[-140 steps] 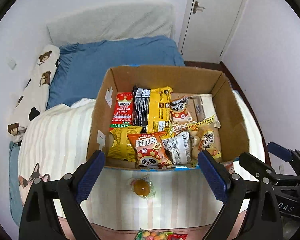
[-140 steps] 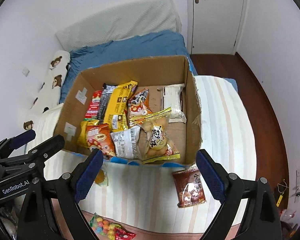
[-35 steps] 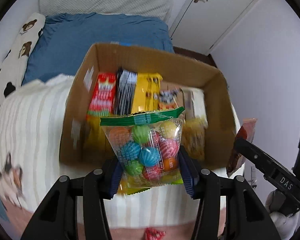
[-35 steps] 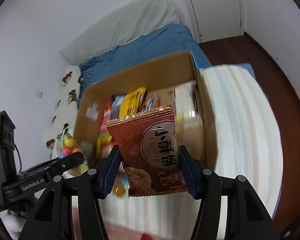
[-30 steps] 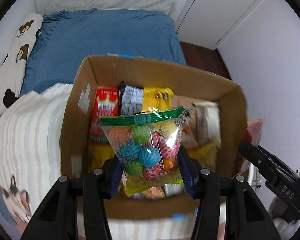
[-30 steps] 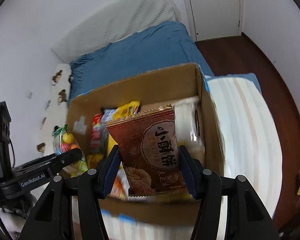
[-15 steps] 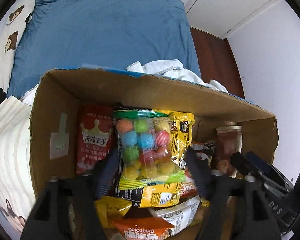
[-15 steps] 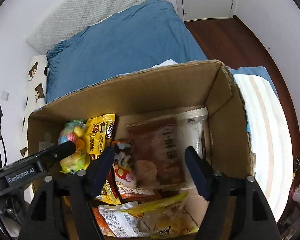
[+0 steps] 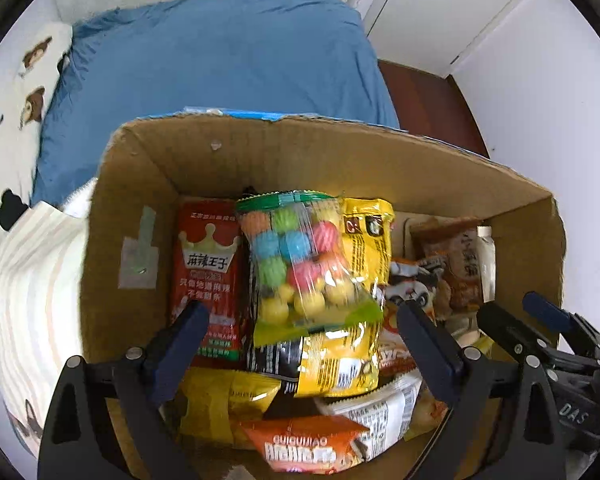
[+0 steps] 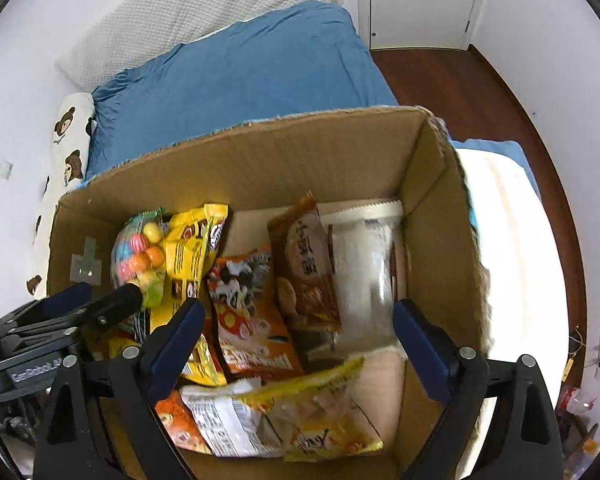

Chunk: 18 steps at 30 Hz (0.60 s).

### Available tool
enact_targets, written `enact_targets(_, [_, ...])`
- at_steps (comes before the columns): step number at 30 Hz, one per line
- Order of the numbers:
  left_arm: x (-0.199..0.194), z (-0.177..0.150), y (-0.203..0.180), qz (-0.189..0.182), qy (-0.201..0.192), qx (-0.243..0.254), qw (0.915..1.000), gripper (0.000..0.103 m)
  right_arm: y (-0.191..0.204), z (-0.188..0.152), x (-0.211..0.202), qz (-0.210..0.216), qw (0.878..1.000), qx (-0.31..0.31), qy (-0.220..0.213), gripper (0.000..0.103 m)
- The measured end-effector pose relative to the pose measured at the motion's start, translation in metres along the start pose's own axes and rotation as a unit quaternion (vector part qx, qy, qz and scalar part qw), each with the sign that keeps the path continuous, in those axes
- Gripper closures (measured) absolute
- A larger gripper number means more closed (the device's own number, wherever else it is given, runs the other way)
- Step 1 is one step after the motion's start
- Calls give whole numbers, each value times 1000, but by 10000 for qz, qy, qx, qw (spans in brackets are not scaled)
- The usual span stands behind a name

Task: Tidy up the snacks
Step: 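Carry both packets into the box and open both tools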

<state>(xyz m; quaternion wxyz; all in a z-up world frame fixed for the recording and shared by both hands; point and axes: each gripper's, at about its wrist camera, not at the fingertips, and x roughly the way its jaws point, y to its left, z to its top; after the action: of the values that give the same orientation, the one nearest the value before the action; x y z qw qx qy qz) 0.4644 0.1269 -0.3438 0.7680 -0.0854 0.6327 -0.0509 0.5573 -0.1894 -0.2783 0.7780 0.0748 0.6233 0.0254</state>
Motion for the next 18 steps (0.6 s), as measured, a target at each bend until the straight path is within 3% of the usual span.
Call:
enact_targets(7, [-46, -37, -8, 228, -587, 123, 9979, 7, -2, -29, -32, -227, 9992, -153, -305, 4])
enact_targets(18, [-110, -101, -18, 489, -1479, 311, 9873, 7, -4, -94, -94, -194, 9945, -282, -994, 4])
